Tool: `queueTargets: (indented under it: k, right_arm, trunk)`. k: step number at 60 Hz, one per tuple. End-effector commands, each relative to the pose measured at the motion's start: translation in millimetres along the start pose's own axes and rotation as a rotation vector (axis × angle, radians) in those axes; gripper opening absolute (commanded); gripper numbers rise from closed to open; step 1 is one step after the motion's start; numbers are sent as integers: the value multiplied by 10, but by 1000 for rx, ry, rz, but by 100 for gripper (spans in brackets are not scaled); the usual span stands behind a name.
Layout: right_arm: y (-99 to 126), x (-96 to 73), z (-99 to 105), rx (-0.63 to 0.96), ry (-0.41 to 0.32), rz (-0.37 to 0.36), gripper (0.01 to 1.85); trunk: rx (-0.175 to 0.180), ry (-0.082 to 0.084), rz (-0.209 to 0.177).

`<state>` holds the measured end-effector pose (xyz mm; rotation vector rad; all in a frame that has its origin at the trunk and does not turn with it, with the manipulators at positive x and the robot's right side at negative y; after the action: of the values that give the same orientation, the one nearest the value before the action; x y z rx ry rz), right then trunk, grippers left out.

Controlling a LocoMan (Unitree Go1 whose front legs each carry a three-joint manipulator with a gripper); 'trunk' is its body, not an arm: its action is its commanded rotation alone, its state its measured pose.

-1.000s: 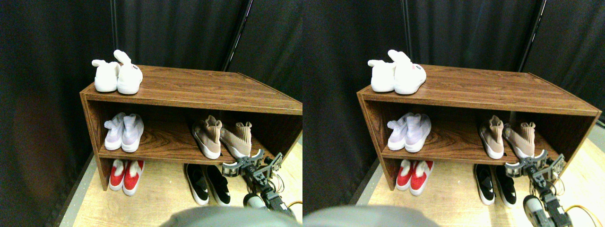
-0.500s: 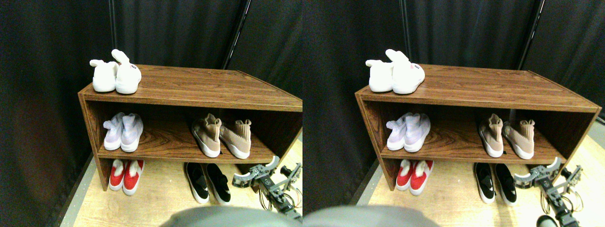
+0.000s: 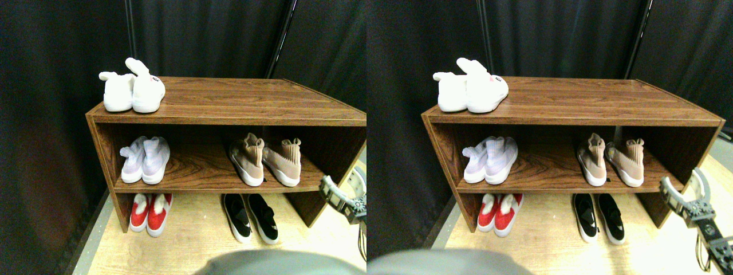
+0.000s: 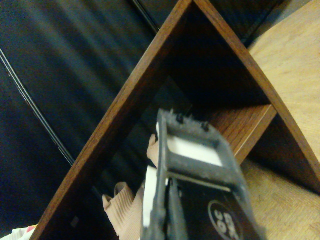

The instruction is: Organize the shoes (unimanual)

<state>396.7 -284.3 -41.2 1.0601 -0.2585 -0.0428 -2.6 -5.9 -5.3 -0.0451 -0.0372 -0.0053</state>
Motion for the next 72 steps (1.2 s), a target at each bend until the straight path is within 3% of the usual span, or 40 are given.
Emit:
queueTargets:
  k: [1,12,29,39,56,60,72]
  right_arm:
    - [86,34,69,10,-16,42,6]
    - [59,179,193,-21,-4,71,6]
    - [-96,649,49,57,24,-18,6]
    - [-254,871,-104,66,12,-108,6]
    - [-568,1094,-158,104,7,-186,6]
    - [-623,1134,-194,101,-32,-230,6]
    - [-723,1170,-286,83,-2,-266,6]
  trunk:
    - [-28,5,2]
    - [-33,1,4]
    - [-45,-1,18]
    - [-52,1,31]
    - [-63,5,53]
    - [-65,6,57]
    - [-67,14,68]
